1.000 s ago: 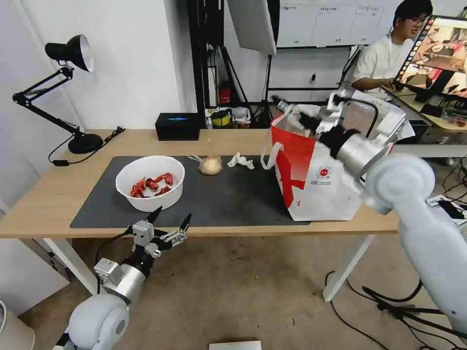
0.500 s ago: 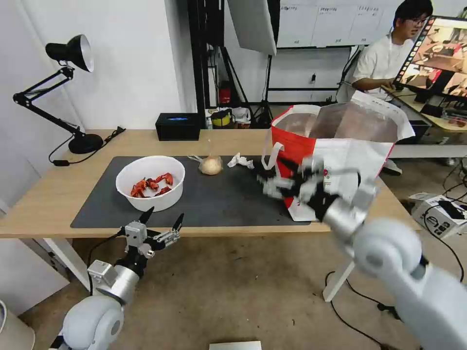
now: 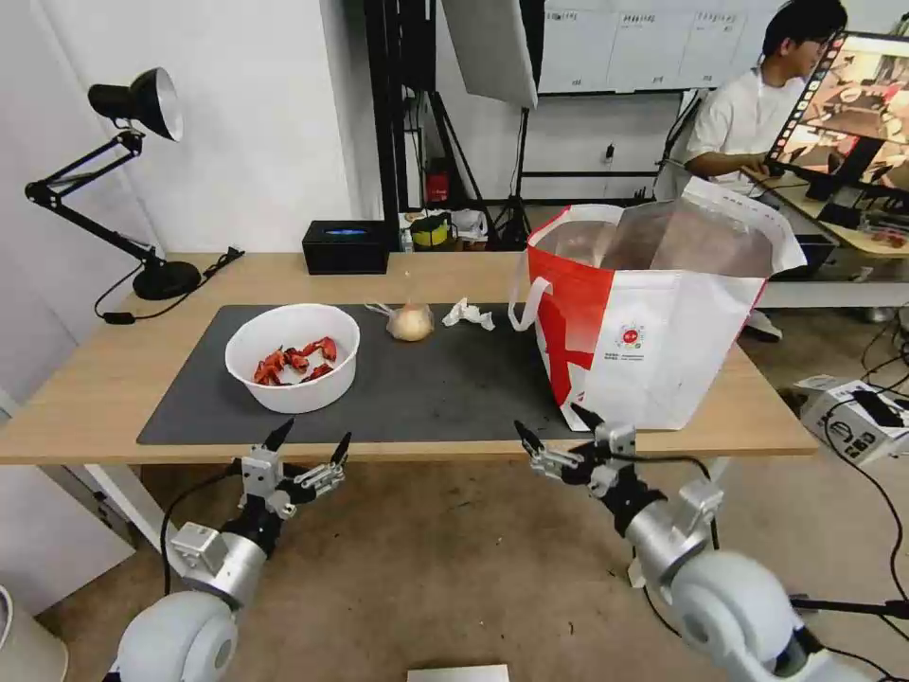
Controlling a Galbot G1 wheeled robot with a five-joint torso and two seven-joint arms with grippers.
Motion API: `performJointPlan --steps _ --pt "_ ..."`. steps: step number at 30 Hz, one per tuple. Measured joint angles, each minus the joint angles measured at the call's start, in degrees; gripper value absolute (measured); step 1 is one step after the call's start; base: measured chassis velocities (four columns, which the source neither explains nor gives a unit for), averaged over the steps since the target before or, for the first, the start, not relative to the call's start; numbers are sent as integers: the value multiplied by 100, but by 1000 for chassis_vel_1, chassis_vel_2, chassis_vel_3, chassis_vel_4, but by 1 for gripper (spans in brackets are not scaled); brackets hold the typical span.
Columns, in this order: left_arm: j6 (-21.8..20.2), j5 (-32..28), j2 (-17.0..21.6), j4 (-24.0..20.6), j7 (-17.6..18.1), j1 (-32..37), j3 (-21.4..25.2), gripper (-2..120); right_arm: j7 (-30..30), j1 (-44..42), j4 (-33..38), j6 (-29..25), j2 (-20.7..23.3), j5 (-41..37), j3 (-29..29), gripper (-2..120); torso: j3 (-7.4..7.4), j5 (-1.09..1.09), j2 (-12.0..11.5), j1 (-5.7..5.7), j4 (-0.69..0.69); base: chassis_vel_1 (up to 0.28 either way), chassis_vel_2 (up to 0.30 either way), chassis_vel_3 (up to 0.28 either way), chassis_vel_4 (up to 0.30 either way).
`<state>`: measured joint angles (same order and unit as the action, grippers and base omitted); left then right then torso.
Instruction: Pick up the trash from the table and place it into the takeout bag.
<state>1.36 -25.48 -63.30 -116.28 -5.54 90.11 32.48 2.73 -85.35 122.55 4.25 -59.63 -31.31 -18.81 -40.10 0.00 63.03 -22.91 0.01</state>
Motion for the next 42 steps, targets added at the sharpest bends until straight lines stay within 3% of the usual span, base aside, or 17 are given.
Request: performJointPlan --steps 17,33,42 --pt "26 326 -152 156 207 232 184 100 348 -687 99 -258 -198 315 93 100 0 0 0 0 -1 0 0 0 0" --pt "6 356 -214 194 208 277 208 100 519 -380 26 -65 -81 288 327 100 0 0 -1 0 -1 0 0 0 0" --pt "8 356 -184 237 202 223 121 100 724 468 37 290 154 -32 699 100 -1 0 -1 -1 -1 0 0 0 0"
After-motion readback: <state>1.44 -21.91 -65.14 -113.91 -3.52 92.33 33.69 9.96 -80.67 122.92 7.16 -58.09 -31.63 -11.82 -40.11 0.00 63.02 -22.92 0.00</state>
